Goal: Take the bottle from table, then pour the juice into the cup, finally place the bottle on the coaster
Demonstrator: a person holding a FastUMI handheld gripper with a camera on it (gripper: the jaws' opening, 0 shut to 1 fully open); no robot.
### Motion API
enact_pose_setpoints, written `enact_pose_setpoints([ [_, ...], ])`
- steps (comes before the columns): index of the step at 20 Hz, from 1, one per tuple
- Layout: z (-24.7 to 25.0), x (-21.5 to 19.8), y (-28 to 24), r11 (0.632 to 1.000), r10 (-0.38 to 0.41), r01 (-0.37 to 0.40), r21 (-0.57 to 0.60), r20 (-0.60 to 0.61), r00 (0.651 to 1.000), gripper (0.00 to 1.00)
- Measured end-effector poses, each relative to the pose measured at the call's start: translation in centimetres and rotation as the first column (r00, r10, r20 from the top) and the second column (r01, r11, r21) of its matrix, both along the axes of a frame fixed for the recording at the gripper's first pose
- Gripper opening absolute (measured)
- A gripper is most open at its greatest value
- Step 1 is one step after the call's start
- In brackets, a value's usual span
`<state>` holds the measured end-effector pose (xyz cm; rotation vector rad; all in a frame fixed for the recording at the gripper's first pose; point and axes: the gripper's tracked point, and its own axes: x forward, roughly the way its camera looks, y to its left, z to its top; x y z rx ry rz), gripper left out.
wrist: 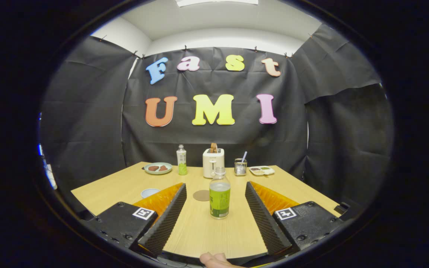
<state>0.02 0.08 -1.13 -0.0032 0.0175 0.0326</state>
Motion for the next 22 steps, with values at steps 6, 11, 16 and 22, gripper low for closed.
enact_pose_setpoints([
  [6,-1.4,1.0,-0.1,1.0,0.005,-0.005,0.007,-0.04,0.999,1.0],
  [11,-3.7,3.9,0.4,0.999,0.038,-0.036,0.019,-0.07,0.997,1.0],
  [16,-6.1,8.2,-0.7,1.0,0.019,-0.021,-0.018,-0.09,0.996,1.0],
  [22,-7.6,12.8,-1.4,1.0,0.015,-0.015,0.001,-0.097,0.995,1.0],
])
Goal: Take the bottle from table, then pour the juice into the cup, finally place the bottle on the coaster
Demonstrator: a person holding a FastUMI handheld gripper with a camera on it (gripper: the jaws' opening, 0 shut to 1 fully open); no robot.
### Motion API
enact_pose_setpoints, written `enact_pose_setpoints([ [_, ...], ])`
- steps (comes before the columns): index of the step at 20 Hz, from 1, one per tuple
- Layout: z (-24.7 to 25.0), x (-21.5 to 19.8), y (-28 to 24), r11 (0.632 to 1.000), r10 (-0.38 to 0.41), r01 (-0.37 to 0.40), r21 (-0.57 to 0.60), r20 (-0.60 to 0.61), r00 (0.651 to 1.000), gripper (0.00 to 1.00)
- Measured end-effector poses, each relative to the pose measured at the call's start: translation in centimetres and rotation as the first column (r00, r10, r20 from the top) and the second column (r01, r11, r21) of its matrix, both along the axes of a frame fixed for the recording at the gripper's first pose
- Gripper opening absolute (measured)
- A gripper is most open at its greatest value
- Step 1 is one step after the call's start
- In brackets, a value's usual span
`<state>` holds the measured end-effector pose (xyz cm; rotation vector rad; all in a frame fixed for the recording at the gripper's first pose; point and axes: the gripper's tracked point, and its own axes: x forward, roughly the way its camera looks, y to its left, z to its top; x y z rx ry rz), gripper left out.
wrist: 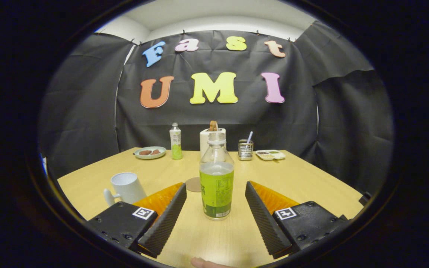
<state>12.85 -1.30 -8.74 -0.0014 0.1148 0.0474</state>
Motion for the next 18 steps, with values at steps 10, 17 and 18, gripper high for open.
enact_pose_setpoints([
  [10,-1.5,6.7,-0.2,0.999,-0.03,0.031,0.007,-0.044,0.999,1.0],
  [17,-2.0,8.0,-0.1,0.999,-0.05,0.05,-0.001,-0.082,0.995,0.83],
  [18,-2.1,7.9,0.0,0.999,-0.053,0.053,-0.005,-0.082,0.995,0.82],
])
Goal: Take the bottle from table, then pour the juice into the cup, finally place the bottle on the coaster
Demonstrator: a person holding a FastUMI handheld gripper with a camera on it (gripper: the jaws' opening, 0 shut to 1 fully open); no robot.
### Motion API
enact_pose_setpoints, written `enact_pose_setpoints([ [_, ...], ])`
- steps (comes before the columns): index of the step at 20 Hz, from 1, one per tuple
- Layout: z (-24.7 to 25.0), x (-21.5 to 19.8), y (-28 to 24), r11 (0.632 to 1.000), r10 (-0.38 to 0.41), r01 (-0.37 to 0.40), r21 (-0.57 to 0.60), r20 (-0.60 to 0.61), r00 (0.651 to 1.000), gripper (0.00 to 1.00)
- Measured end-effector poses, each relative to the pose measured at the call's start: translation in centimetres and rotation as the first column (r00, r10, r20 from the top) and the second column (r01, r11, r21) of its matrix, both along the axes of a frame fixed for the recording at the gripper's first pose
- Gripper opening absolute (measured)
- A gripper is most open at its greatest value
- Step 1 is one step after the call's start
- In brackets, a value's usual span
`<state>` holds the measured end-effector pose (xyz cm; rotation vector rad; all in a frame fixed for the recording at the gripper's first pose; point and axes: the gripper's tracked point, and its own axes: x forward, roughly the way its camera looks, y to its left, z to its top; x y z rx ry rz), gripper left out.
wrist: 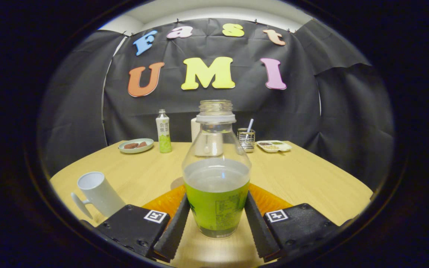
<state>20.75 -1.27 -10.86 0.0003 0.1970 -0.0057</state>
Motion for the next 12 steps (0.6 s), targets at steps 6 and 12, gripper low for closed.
enact_pose_setpoints([
  [6,0.6,-2.4,-1.0,0.998,-0.037,0.037,-0.058,-0.007,0.999,0.81],
  [12,2.3,-5.0,-1.8,0.993,-0.074,0.074,-0.095,0.005,0.997,0.81],
])
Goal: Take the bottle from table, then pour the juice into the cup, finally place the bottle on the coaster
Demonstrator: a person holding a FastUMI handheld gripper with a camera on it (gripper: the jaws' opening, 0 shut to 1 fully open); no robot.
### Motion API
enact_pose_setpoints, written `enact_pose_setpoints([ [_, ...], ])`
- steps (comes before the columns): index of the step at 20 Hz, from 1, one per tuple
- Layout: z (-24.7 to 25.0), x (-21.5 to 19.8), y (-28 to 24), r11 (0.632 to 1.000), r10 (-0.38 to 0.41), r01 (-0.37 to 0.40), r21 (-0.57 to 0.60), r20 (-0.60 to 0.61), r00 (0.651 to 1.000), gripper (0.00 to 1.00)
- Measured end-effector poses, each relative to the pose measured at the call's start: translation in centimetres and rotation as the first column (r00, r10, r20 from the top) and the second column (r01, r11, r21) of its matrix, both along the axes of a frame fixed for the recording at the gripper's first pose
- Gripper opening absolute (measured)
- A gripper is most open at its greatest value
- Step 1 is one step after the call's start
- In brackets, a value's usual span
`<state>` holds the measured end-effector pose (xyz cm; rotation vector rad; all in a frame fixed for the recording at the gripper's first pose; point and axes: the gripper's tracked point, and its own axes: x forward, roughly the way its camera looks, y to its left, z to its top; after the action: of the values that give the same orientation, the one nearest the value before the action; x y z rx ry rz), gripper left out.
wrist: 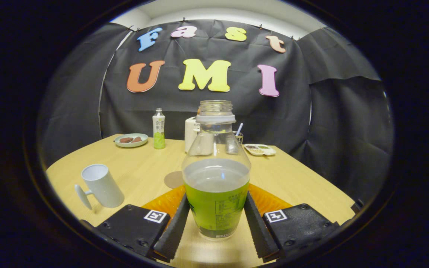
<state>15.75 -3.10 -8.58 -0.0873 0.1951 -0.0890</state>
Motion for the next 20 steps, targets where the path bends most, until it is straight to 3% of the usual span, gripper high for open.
enact_pose_setpoints([
  [6,3.5,-2.1,0.0,0.992,-0.032,0.038,-0.118,0.052,0.998,0.81],
  [13,5.1,-2.8,1.2,0.957,-0.064,0.081,-0.28,0.069,0.996,0.81],
  [17,4.8,-2.3,3.0,0.913,-0.053,0.064,-0.402,0.038,0.998,0.81],
  [20,4.8,-1.8,4.3,0.856,-0.058,0.07,-0.512,0.04,0.998,0.81],
])
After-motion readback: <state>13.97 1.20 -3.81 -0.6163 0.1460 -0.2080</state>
